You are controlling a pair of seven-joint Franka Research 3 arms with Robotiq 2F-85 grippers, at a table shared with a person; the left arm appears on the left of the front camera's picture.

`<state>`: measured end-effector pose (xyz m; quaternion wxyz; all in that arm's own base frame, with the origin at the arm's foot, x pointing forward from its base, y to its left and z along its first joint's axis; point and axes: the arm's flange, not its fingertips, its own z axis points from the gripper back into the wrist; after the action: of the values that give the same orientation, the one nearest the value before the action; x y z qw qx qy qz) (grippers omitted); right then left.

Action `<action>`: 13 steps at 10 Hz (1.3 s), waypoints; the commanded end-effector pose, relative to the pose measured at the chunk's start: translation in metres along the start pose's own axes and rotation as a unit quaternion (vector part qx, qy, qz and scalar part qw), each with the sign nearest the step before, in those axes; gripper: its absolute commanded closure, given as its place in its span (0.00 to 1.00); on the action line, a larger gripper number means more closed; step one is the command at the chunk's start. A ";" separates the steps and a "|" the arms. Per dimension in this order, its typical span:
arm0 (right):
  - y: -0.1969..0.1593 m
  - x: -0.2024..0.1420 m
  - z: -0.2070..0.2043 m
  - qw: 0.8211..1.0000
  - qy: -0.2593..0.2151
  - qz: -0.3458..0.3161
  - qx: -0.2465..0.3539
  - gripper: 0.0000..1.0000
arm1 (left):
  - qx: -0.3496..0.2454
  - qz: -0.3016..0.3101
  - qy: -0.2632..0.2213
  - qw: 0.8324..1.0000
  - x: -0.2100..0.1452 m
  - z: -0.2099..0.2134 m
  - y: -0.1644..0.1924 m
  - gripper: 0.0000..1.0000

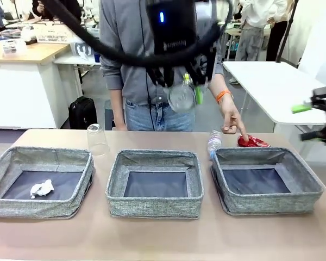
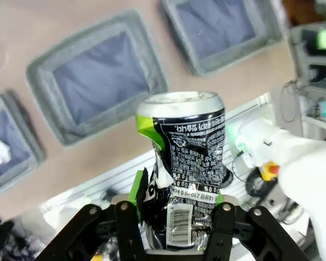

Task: Sort the waste into the appropriate baskets.
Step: Place the picked waste into the Fabric basket indicated by the person.

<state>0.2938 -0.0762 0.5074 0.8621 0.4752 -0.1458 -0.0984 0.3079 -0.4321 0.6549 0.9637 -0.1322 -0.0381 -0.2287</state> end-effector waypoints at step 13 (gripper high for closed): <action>-0.040 -0.090 0.147 0.991 -0.129 -0.016 0.026 0.00 | 0.016 -0.157 0.041 0.987 0.175 -0.234 -0.090 0.50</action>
<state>0.1550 -0.1846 0.5329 0.8234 0.4827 -0.2442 -0.1712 0.4139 -0.6396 0.4654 0.9176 -0.1150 -0.0173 -0.3802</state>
